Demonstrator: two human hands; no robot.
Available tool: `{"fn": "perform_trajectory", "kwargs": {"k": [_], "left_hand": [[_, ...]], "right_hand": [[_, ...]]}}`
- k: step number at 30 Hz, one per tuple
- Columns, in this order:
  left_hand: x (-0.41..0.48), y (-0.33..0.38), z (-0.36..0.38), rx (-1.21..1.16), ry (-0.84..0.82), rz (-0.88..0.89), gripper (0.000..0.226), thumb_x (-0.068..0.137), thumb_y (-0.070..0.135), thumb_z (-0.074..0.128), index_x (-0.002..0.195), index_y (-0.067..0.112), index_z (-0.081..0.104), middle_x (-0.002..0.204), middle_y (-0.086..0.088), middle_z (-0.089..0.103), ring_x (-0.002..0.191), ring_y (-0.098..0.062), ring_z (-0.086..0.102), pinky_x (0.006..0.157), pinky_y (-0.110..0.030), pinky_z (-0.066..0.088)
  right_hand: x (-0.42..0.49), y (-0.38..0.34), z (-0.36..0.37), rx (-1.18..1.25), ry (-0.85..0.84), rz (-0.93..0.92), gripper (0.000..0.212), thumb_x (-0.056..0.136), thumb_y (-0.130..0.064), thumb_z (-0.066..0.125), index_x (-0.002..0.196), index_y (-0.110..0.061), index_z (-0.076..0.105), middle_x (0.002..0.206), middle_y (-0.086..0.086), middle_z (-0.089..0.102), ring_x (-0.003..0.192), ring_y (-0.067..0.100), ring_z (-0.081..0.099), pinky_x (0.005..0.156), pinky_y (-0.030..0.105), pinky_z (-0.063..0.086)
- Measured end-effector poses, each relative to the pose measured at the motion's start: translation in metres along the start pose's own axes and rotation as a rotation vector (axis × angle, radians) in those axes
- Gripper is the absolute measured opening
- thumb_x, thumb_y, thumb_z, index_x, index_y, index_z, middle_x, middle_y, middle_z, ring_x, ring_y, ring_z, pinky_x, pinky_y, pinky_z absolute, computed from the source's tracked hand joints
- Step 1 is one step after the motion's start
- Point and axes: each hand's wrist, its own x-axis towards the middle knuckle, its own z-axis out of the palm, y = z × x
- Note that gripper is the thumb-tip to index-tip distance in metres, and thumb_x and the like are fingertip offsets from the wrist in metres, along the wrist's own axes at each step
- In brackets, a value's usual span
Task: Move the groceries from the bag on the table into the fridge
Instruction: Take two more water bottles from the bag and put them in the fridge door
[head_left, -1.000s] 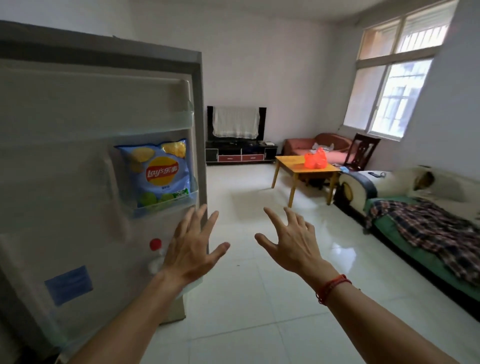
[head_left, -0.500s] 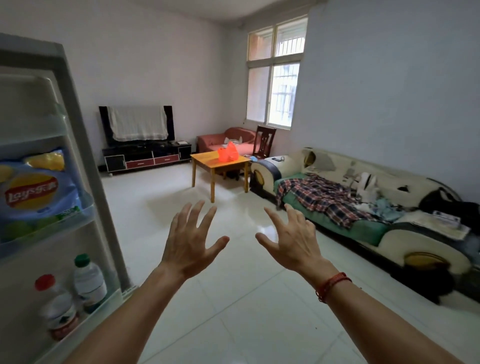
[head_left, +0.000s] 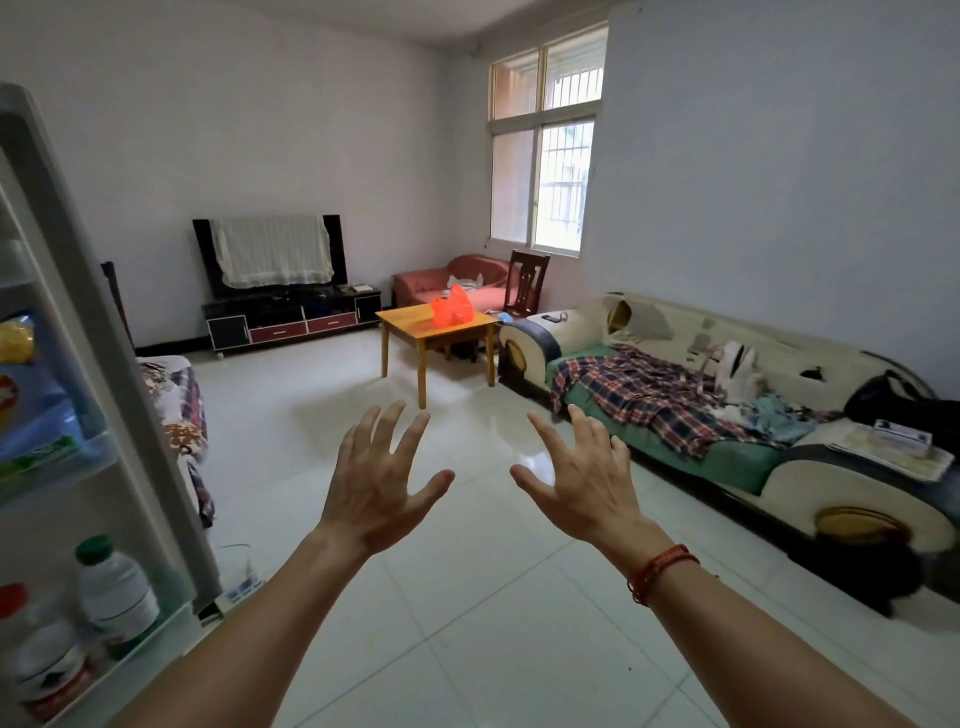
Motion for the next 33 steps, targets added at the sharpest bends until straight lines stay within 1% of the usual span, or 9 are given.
{"fn": "perform_trajectory", "kwargs": {"k": [3,5,12,17,21,26,33], "left_hand": [[0.011,0.007,0.011,-0.005,0.009,-0.014,0.078,0.086,0.071,0.037,0.143,0.019,0.046,0.150,-0.014,0.041,0.140,-0.038,0.035,0.105,-0.057,0.037],[0.017,0.011,0.018,0.000,0.013,-0.018,0.078,0.086,0.071,0.037,0.143,0.018,0.046,0.150,-0.014,0.041,0.139,-0.038,0.036,0.105,-0.057,0.037],[0.042,0.007,0.046,0.002,-0.013,-0.046,0.079,0.086,0.070,0.036,0.146,0.018,0.042,0.152,-0.014,0.038,0.142,-0.038,0.032,0.107,-0.058,0.036],[0.069,-0.006,0.084,0.000,-0.041,-0.043,0.080,0.086,0.069,0.037,0.146,0.016,0.041,0.152,-0.015,0.035,0.142,-0.038,0.029,0.109,-0.057,0.032],[0.099,-0.034,0.125,0.007,-0.072,-0.051,0.079,0.086,0.068,0.037,0.146,0.017,0.040,0.153,-0.014,0.035,0.142,-0.037,0.028,0.109,-0.055,0.031],[0.156,-0.084,0.184,-0.005,-0.103,-0.082,0.078,0.086,0.068,0.036,0.146,0.018,0.042,0.152,-0.014,0.036,0.141,-0.038,0.029,0.110,-0.054,0.031],[0.258,-0.152,0.255,-0.029,-0.142,-0.103,0.076,0.086,0.068,0.037,0.142,0.017,0.047,0.148,-0.014,0.041,0.137,-0.037,0.034,0.105,-0.052,0.037]], "right_hand": [[0.012,0.018,0.004,-0.011,0.000,-0.014,0.074,0.095,-0.070,0.037,0.159,-0.040,0.015,0.165,0.016,0.017,0.151,0.034,0.019,0.118,0.058,0.022],[0.020,0.027,0.006,-0.014,-0.002,-0.026,0.074,0.095,-0.069,0.040,0.159,-0.039,0.016,0.165,0.016,0.018,0.151,0.034,0.020,0.118,0.058,0.022],[0.053,0.040,0.023,-0.015,-0.024,-0.044,0.074,0.096,-0.067,0.041,0.159,-0.037,0.019,0.163,0.019,0.022,0.148,0.035,0.024,0.117,0.056,0.024],[0.091,0.048,0.055,-0.027,-0.055,-0.040,0.072,0.096,-0.066,0.041,0.158,-0.037,0.021,0.161,0.019,0.025,0.146,0.036,0.027,0.115,0.057,0.025],[0.135,0.053,0.093,-0.041,-0.075,-0.039,0.073,0.095,-0.066,0.041,0.158,-0.037,0.021,0.160,0.020,0.027,0.145,0.037,0.028,0.116,0.059,0.026],[0.218,0.051,0.144,-0.071,-0.115,-0.028,0.073,0.095,-0.067,0.040,0.159,-0.038,0.019,0.160,0.020,0.026,0.146,0.037,0.027,0.116,0.058,0.026],[0.339,0.052,0.195,-0.106,-0.179,0.010,0.072,0.096,-0.068,0.038,0.159,-0.038,0.018,0.162,0.018,0.024,0.147,0.035,0.026,0.118,0.056,0.025]]}}
